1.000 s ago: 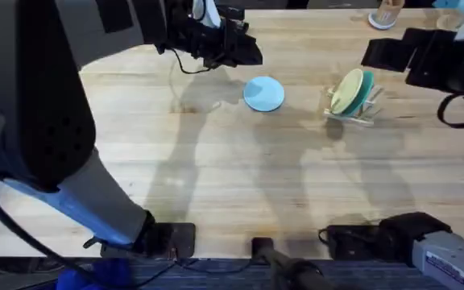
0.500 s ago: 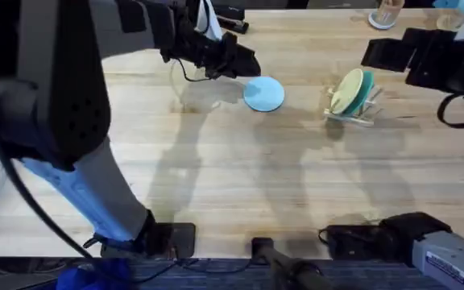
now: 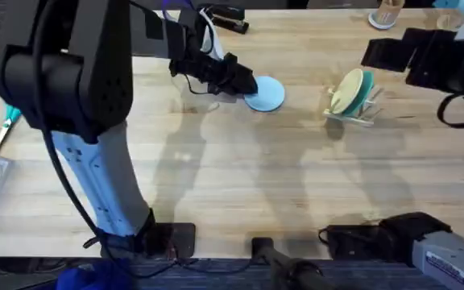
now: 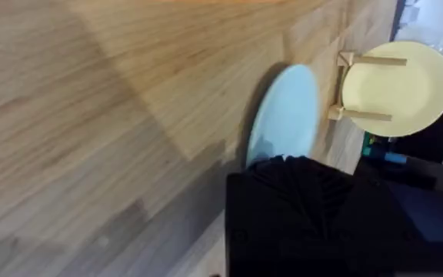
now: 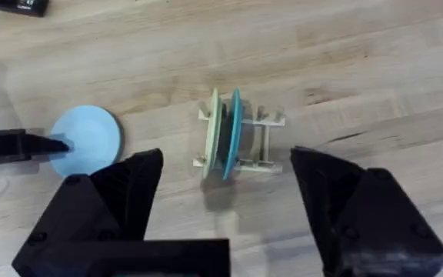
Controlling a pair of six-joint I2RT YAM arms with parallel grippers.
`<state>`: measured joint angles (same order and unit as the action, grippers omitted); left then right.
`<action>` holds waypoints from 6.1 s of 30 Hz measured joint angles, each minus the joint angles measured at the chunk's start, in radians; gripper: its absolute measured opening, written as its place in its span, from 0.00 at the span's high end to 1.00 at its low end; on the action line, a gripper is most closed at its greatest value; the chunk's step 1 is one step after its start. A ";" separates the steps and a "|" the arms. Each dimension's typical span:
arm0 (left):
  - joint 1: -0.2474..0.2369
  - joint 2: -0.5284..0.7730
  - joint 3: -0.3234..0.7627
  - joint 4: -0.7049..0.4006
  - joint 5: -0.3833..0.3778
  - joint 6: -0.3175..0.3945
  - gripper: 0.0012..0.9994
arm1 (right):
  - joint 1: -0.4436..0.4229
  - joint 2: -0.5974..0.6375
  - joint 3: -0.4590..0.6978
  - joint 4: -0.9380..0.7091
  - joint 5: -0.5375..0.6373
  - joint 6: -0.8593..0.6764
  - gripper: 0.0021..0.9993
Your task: Pick up the plates from the table one by one and place each into a slot on the dish rack.
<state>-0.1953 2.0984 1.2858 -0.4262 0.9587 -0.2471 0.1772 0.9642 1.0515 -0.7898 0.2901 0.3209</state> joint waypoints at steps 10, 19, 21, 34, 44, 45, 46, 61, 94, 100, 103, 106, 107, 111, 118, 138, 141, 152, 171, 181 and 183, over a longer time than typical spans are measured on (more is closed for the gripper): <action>0.004 0.014 0.002 0.000 0.016 0.000 0.96 | 0.000 0.000 0.000 0.000 0.000 0.000 0.00; 0.004 0.014 0.004 0.000 0.014 0.004 0.96 | 0.000 0.000 0.000 0.000 0.000 0.081 0.00; 0.004 0.014 0.004 0.000 0.013 0.004 0.96 | 0.000 0.000 0.000 0.000 0.000 0.112 0.00; 0.004 0.014 0.004 0.000 0.013 0.012 0.96 | 0.000 0.000 0.000 0.033 -0.132 0.178 0.00; 0.004 0.014 0.004 0.000 0.013 0.012 0.96 | 0.000 0.099 0.000 0.035 -0.360 0.181 0.00; 0.004 0.014 0.004 0.000 0.013 0.012 0.96 | 0.000 0.123 0.000 0.040 -0.390 0.181 0.00; 0.004 0.014 0.004 0.000 0.013 0.012 0.96 | 0.000 0.143 0.000 0.047 -0.416 0.181 0.00; 0.004 0.014 0.004 0.000 0.013 0.012 0.96 | 0.012 0.352 0.000 0.128 -0.580 0.091 0.00; 0.004 0.014 0.004 0.000 0.010 0.012 0.96 | 0.063 0.670 0.000 0.395 -0.587 -0.083 0.00; 0.004 0.014 0.004 0.000 0.010 0.013 0.96 | 0.063 0.679 0.000 0.416 -0.587 -0.083 0.00; 0.004 0.014 0.004 0.000 0.010 0.013 0.96 | 0.063 0.679 0.000 0.424 -0.587 -0.083 0.00; 0.004 0.014 0.004 0.000 0.010 0.015 0.96 | 0.063 0.679 0.000 0.424 -0.587 -0.083 0.00; 0.004 0.014 0.004 0.000 0.010 0.015 0.96 | 0.063 0.679 0.000 0.424 -0.587 -0.083 0.00; 0.004 0.014 0.004 0.000 0.010 0.015 0.96 | 0.063 0.679 0.000 0.424 -0.587 -0.083 0.00; 0.004 0.015 0.004 0.000 0.010 0.015 0.96 | 0.063 0.693 0.000 0.427 -0.587 -0.066 0.00; 0.004 0.014 0.004 0.000 0.010 0.015 0.96 | 0.122 0.771 0.000 0.522 -0.670 -0.021 0.00; 0.004 0.014 0.004 0.000 0.010 0.015 0.96 | 0.124 0.771 0.000 0.528 -0.677 -0.006 0.01; 0.004 0.014 0.004 -0.001 0.010 0.015 0.96 | 0.122 0.809 0.000 0.557 -0.678 0.071 0.13; 0.008 0.014 0.004 -0.005 0.010 0.015 0.96 | 0.121 0.825 0.000 0.575 -0.661 0.098 0.74; 0.024 0.014 0.010 -0.007 0.018 0.015 0.96 | 0.114 0.812 0.001 0.595 -0.710 0.113 0.96; 0.024 0.014 0.010 -0.008 0.018 0.015 0.96 | 0.114 0.812 0.001 0.595 -0.711 0.114 0.96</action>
<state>-0.1715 2.1128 1.2961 -0.4337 0.9764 -0.2317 0.2909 1.7760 1.0527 -0.1944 -0.4206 0.4347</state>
